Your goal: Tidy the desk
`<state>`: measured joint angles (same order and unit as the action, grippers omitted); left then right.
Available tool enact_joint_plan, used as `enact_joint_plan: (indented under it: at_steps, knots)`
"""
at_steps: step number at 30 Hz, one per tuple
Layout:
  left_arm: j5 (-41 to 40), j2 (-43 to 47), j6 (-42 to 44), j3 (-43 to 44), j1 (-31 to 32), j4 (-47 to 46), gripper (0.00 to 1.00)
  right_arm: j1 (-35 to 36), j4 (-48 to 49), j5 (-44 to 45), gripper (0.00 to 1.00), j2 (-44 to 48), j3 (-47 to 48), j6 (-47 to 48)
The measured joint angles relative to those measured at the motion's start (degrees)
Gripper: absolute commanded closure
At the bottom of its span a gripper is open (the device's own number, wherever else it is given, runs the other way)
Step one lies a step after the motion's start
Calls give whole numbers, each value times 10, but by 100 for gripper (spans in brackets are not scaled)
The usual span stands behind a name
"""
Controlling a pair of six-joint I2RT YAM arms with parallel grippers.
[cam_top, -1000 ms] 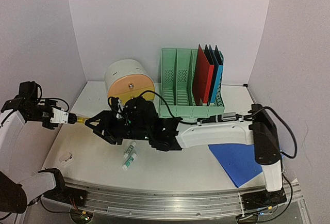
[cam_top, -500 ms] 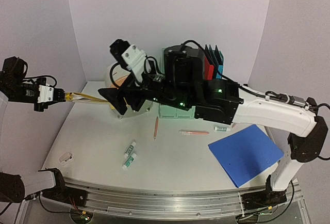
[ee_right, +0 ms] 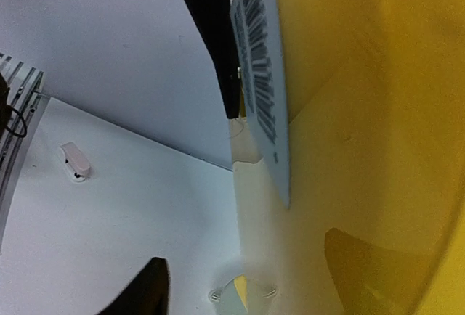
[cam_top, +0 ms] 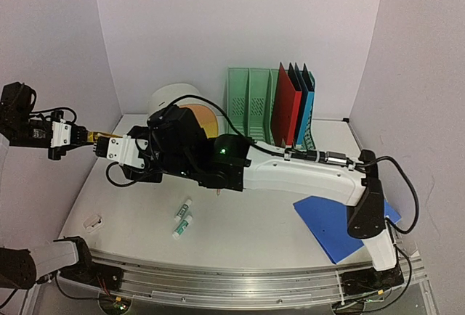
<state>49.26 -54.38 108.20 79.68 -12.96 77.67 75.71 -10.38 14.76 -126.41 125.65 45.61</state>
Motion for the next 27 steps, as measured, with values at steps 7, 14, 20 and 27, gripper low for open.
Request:
enact_joint_plan:
  at_steps: [7, 14, 20, 27]
  knots:
    - [4, -12, -29, 2, -4, -1, 46, 0, 8, 27, 100, -21, 29, -13]
    - [80, -9, -285, 17, 5, -120, 0, -24, 36, 6, 100, 84, -122, -139]
    - [84, -11, -652, 44, 5, -348, 0, -64, 114, 15, 100, 276, -308, -261]
    - [157, -6, -1116, 14, 5, -646, 0, -78, 407, 16, 100, 545, -518, -394]
